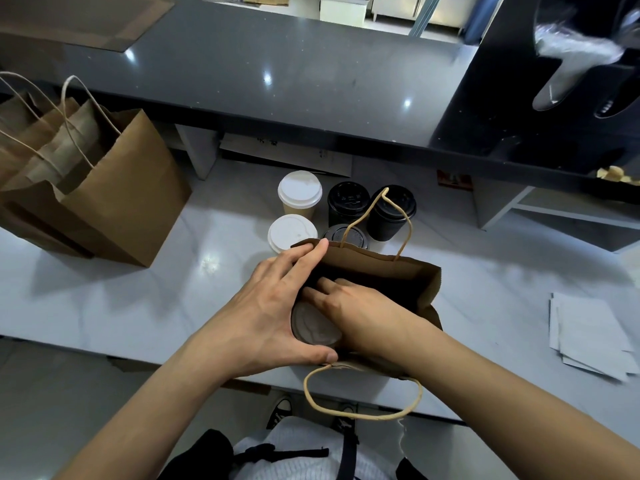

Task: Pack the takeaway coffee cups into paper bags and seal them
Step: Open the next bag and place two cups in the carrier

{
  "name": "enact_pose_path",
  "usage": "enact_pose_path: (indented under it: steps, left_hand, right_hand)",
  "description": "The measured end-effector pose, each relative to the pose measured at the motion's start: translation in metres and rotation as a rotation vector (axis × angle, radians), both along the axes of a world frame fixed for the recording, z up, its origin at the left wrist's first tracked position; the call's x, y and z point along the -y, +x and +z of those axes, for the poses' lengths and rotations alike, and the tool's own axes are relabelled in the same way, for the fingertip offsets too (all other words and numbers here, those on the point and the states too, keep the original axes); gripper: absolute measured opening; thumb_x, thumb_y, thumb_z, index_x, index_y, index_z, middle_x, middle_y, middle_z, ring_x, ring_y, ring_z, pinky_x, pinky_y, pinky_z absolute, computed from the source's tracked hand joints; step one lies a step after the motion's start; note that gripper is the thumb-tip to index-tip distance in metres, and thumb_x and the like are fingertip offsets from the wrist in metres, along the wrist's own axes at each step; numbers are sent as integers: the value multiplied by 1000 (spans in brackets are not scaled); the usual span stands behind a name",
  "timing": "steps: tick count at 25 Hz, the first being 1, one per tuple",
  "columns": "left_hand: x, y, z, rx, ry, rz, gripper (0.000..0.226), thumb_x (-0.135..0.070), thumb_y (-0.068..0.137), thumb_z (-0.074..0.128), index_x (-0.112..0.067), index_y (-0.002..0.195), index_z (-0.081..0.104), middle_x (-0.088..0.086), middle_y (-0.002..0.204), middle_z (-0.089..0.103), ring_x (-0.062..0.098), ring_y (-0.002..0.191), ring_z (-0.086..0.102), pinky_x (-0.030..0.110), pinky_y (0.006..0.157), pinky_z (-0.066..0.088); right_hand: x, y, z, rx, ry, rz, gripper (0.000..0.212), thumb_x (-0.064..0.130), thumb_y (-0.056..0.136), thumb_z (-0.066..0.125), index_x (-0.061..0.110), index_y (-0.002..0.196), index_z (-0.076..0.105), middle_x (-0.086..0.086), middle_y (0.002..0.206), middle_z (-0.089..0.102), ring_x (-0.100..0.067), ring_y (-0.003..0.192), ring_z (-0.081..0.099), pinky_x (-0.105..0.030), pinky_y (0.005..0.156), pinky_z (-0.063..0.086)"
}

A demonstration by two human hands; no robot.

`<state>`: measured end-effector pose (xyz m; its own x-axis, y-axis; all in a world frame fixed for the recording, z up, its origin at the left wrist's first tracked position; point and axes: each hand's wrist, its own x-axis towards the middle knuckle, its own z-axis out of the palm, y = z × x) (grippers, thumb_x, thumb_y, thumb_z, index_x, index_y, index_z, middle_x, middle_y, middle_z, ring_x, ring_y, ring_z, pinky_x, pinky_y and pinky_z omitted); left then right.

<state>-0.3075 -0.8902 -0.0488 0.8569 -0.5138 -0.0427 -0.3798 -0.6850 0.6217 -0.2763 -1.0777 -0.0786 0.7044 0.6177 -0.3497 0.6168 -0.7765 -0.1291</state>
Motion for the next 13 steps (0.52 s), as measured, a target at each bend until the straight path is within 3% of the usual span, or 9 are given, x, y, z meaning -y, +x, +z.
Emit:
enact_pose_path:
  steps: [6, 9, 13]
  left_hand:
    - [-1, -1, 0, 5, -2, 12, 129, -68, 59, 83, -52, 156, -2, -34, 156, 8, -2, 144, 15, 20, 114, 24]
    - [-1, -2, -1, 0, -2, 8, 128, -69, 59, 82, -53, 155, -1, -35, 156, 8, -3, 144, 14, 22, 114, 25]
    - [-1, 0, -1, -4, -8, 10, 127, -69, 59, 82, -54, 155, 1, -32, 157, 10, 0, 146, 16, 26, 117, 27]
  right_hand:
    - [16, -7, 17, -67, 155, -77, 90, 41, 81, 79, 29, 155, 30, 1, 132, 49, -20, 116, 52, -39, 93, 51]
    - [31, -9, 36, -146, 250, -184, 66, 39, 87, 72, 34, 146, 44, 8, 126, 55, -15, 114, 57, -35, 94, 50]
    - [64, -12, 64, -200, 468, -371, 24, 40, 93, 70, 36, 116, 68, 18, 107, 69, 0, 102, 63, -27, 91, 52]
